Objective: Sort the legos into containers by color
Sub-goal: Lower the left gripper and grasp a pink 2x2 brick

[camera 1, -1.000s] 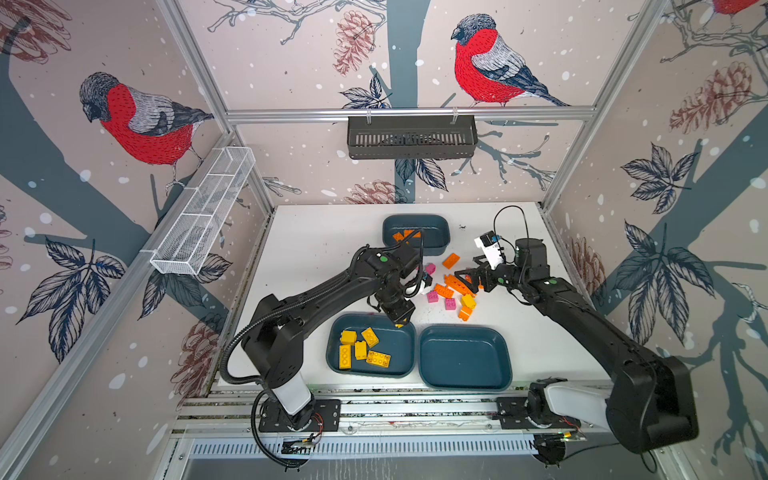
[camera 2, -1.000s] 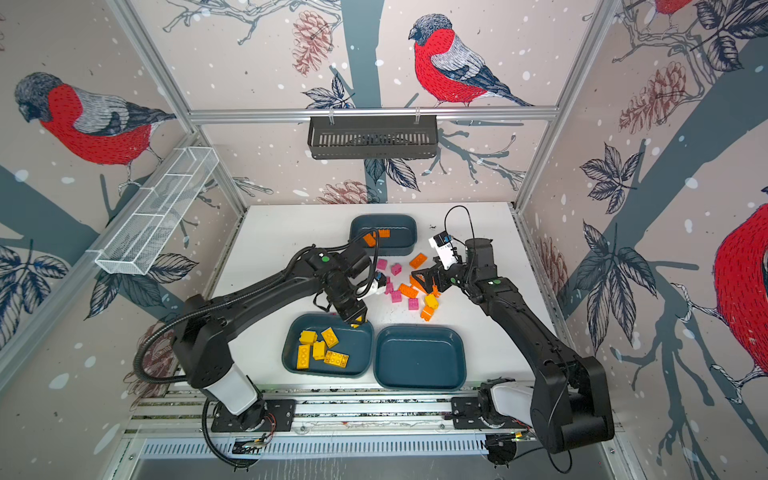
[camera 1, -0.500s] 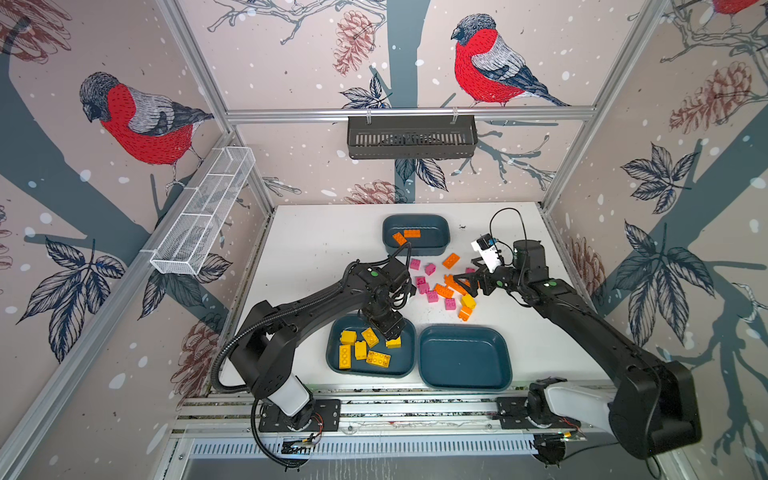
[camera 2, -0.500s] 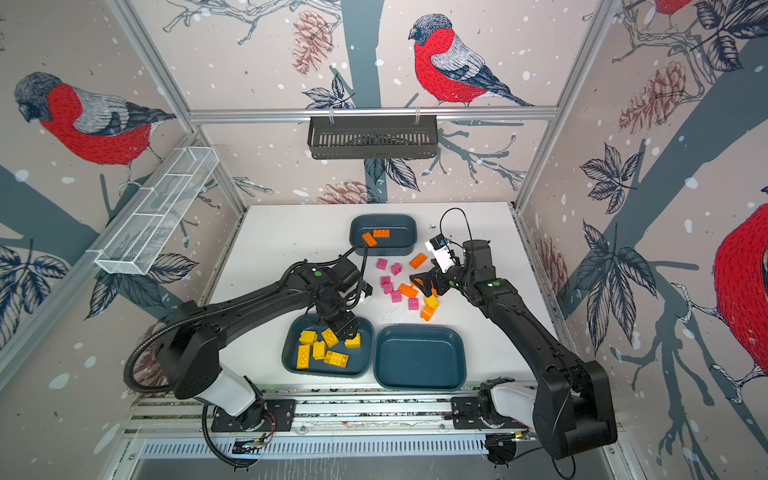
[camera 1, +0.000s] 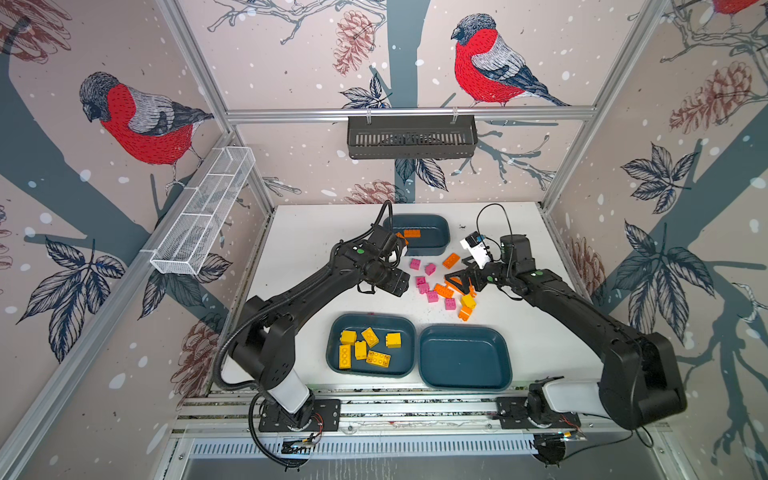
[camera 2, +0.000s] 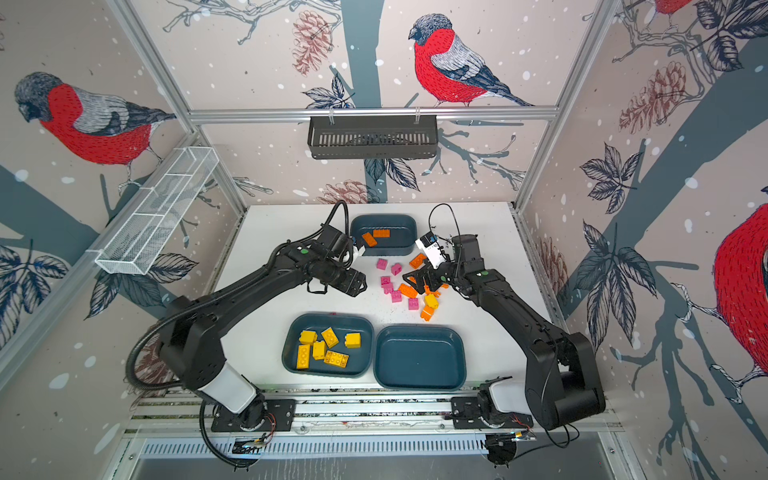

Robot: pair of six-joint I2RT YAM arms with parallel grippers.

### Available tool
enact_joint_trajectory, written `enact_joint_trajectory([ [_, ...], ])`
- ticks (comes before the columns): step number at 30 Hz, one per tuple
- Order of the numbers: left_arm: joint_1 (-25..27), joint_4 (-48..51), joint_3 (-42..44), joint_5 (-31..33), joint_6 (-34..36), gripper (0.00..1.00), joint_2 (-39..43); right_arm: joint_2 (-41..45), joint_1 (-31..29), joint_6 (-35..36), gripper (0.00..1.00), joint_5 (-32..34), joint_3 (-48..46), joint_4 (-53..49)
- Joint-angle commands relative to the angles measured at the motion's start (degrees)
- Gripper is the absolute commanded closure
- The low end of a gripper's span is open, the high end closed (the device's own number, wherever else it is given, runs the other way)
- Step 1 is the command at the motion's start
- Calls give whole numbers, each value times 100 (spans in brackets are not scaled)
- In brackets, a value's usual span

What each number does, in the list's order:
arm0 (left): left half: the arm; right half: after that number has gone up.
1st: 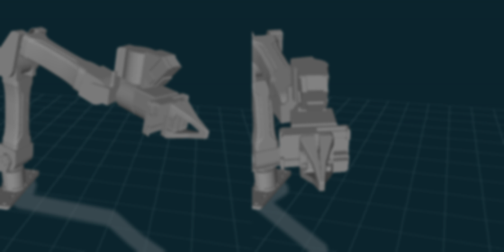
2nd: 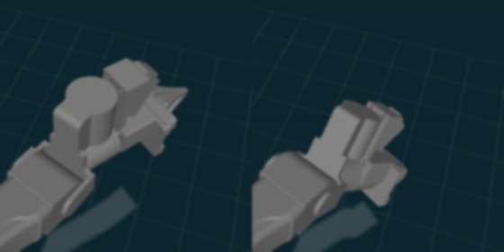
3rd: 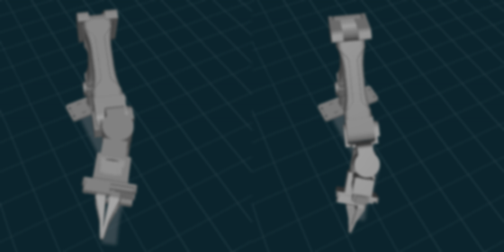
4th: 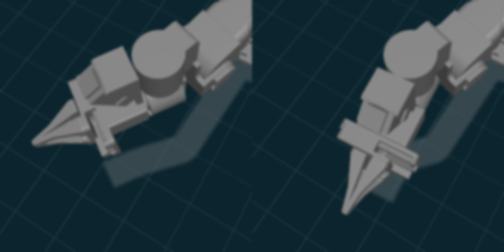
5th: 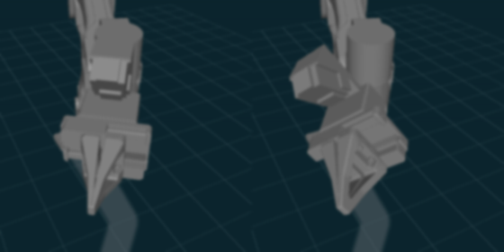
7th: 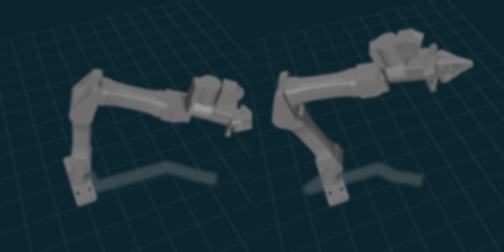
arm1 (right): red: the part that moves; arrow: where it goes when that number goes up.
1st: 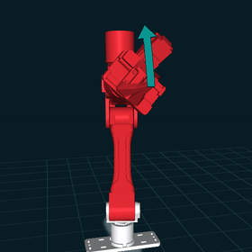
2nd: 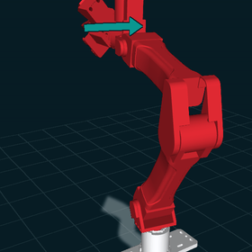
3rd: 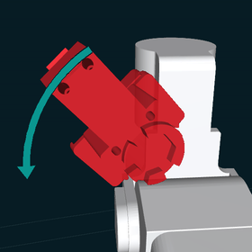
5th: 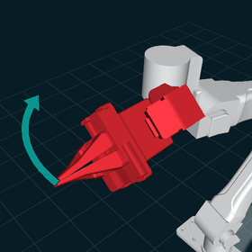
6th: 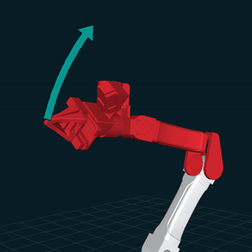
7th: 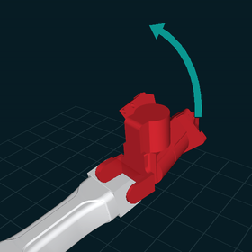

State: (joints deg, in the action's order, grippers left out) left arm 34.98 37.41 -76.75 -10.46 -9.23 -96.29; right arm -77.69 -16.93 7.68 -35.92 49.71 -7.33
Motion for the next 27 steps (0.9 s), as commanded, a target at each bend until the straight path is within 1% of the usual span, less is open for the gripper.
enact_joint_trajectory([
  [1, -14, -974, -198, 136, -849, 20, -432, -69, -77, 80, 1, -64, 67, 74],
  [4, -9, -1687, -176, 204, -1232, 21, -741, -103, -99, 119, 1, -46, 52, 63],
  [7, -10, -2140, -255, 336, -1352, 22, -1115, -138, -100, 137, 1, -123, 49, 39],
  [9, 7, -2240, -455, 284, -1358, 23, -1400, -154, -87, 119, 1, -260, 83, -9],
  [11, 50, -2262, -645, 405, -1377, 24, -1683, -175, -61, 82, 1, -418, 82, -99],
  [16, 58, -2467, -833, 700, -1443, 27, -2081, -37, 30, 132, 1, -669, -51, -306],
  [19, 58, -2644, -949, 742, -1451, 30, -2302, 52, 75, 190, 1, -894, -121, -508],
  [23, 70, -2531, -1258, 918, -1383, 31, -2605, 189, 127, 254, 1, -1129, -202, -776],
  [27, 81, -2468, -1528, 925, -1290, 33, -2851, 328, 154, 289, 1, -1136, -311, -912],
])
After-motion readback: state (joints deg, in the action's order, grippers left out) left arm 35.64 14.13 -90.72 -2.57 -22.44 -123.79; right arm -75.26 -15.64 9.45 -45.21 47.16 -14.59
